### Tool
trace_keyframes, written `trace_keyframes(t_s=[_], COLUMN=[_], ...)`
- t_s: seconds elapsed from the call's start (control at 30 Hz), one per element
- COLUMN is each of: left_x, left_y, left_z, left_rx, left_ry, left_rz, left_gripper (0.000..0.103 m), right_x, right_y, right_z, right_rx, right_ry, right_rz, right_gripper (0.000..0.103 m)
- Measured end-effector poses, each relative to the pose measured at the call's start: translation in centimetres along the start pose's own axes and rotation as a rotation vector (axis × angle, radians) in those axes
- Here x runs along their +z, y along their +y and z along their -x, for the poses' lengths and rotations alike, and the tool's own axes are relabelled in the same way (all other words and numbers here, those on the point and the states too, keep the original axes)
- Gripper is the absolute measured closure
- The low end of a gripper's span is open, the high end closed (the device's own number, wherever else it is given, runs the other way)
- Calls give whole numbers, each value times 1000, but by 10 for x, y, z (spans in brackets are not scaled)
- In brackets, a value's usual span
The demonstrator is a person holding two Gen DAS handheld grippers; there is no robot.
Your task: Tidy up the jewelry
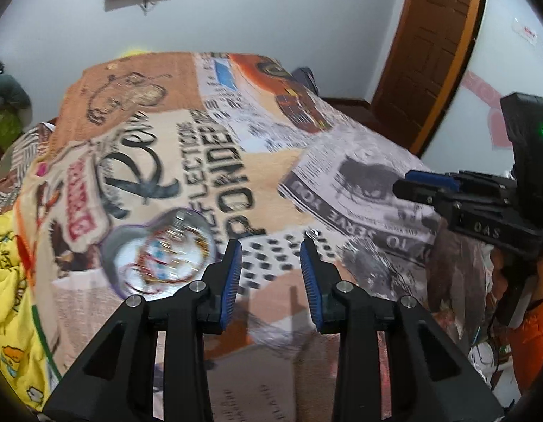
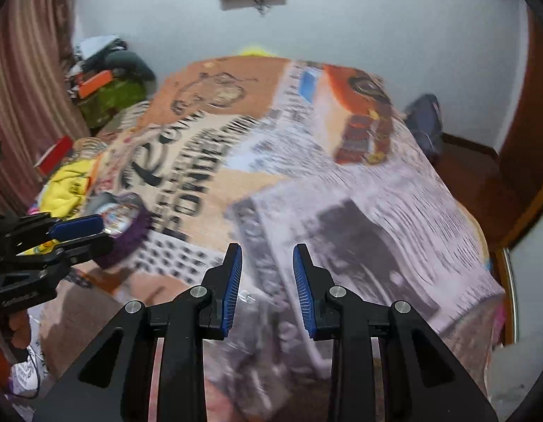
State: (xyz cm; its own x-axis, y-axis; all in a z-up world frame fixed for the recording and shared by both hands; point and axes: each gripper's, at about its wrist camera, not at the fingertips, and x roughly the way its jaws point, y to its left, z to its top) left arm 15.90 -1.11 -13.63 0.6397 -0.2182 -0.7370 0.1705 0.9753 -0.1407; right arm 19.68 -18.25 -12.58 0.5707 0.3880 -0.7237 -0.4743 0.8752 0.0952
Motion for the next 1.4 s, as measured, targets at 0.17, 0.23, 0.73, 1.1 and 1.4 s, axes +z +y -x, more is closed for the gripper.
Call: trace_keyframes(t_s=[0.17,0.23,0.73,1.1,1.4], left_x=[-8,-10,-20,-7,7], left_y=[-14,-16,-13,-13,-38], left_z=[-21,-28,-47,-63,-78], left_rx=[-8,-10,-22,-65,-80], left_ry=[53,72,114,134,116], left_rz=[-34,-42,-43,-27,-118], left_gripper=[70,70,70,70,75], right_x=[-14,-19,-31,-34,-29], right_y=[-13,-12,11,12,1], right_z=[-12,-20,-66,-63,-42], right_rx=[11,39,114,118,100], right_ry=[53,76,201,186,120], right_rz=[-29,-34,67,70,16], right_gripper=[76,76,76,94,94])
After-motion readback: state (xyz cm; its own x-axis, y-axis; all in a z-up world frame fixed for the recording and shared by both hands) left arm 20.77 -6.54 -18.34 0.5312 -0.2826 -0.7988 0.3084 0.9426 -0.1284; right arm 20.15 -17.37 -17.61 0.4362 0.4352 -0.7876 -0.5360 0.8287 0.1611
